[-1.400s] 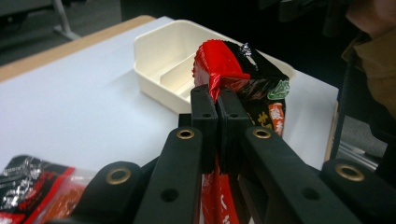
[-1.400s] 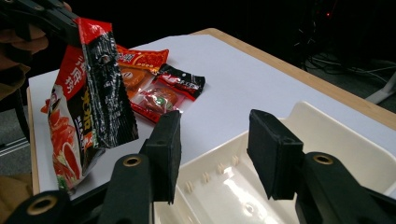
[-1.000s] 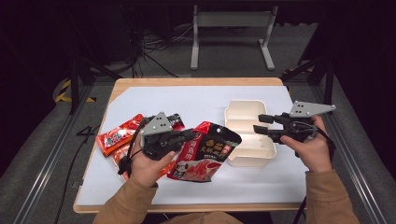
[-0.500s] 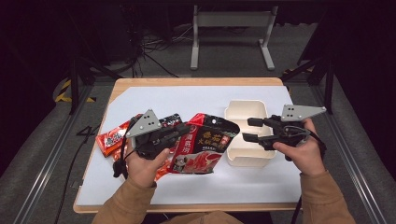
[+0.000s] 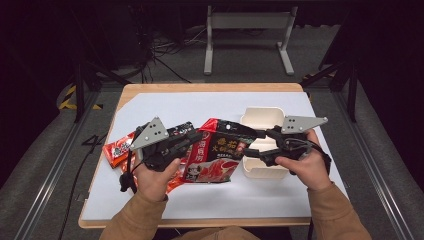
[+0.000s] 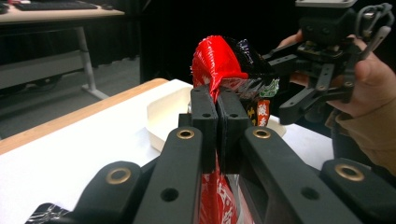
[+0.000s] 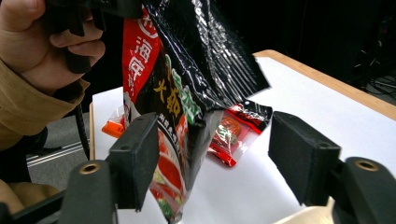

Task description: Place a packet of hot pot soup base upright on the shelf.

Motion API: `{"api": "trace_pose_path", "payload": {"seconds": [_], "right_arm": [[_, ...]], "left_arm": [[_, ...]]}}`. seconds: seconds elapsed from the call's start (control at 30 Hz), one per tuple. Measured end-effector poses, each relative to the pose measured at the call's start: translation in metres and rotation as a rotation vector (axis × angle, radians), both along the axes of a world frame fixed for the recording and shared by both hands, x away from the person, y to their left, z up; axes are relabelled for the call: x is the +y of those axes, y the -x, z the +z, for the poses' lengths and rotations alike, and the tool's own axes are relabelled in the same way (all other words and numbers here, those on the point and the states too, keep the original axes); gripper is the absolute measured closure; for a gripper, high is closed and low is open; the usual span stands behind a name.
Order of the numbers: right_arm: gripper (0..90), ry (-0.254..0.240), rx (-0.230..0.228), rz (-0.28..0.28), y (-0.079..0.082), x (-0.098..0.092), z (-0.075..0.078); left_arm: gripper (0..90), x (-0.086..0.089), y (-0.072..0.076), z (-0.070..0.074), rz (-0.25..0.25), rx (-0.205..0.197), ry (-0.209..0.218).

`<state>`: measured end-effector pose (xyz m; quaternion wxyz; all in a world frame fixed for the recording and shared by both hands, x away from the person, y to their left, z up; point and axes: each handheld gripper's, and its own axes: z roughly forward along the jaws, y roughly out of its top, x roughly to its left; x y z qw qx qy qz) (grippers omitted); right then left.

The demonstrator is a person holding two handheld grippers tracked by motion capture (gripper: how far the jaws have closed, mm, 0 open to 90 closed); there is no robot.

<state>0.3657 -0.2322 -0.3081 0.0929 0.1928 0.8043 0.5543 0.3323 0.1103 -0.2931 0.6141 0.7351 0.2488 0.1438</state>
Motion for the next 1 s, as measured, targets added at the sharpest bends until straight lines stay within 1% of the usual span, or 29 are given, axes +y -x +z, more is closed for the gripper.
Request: {"api": "trace_pose_path", "payload": {"seconds": [0.07, 0.2, 0.37, 0.53, 0.63, 0.77, 0.8, 0.83, 0.93, 1.0], "right_arm": [[35.9, 0.003, 0.003, 0.004, 0.000, 0.002, -0.001], [40.8, 0.014, 0.005, 0.022, -0.001, 0.008, -0.003], [45.2, -0.005, 0.013, 0.037, -0.001, 0.010, -0.004], [48.2, -0.015, 0.013, 0.039, -0.001, 0.011, -0.003], [51.2, -0.016, 0.014, 0.045, -0.001, 0.012, -0.003], [62.3, -0.005, 0.016, 0.071, -0.002, 0.012, -0.003], [62.3, -0.005, 0.016, 0.071, -0.002, 0.012, -0.003], [67.1, -0.005, 0.016, 0.077, -0.002, 0.011, -0.003], [70.8, -0.003, 0.006, 0.073, -0.001, 0.010, -0.002], [72.2, -0.004, 0.008, 0.070, 0.000, 0.010, -0.001]], "left_arm": [[88.1, -0.002, 0.000, 0.000, -0.005, 0.001, -0.007], [88.0, -0.004, 0.001, -0.001, -0.016, -0.001, -0.009], [88.0, -0.005, 0.001, -0.001, -0.020, -0.003, -0.013], [88.0, -0.008, 0.002, -0.002, -0.040, 0.001, -0.017], [88.0, -0.009, 0.002, -0.002, -0.050, -0.006, -0.024], [87.9, -0.010, 0.002, -0.002, -0.058, -0.007, -0.029], [87.9, -0.010, 0.002, -0.002, -0.058, -0.007, -0.029], [87.9, -0.010, 0.002, -0.002, -0.059, -0.006, -0.029], [87.7, -0.010, 0.002, -0.002, -0.064, 0.000, -0.021], [87.5, -0.010, 0.002, -0.002, -0.066, 0.000, -0.020]]}}
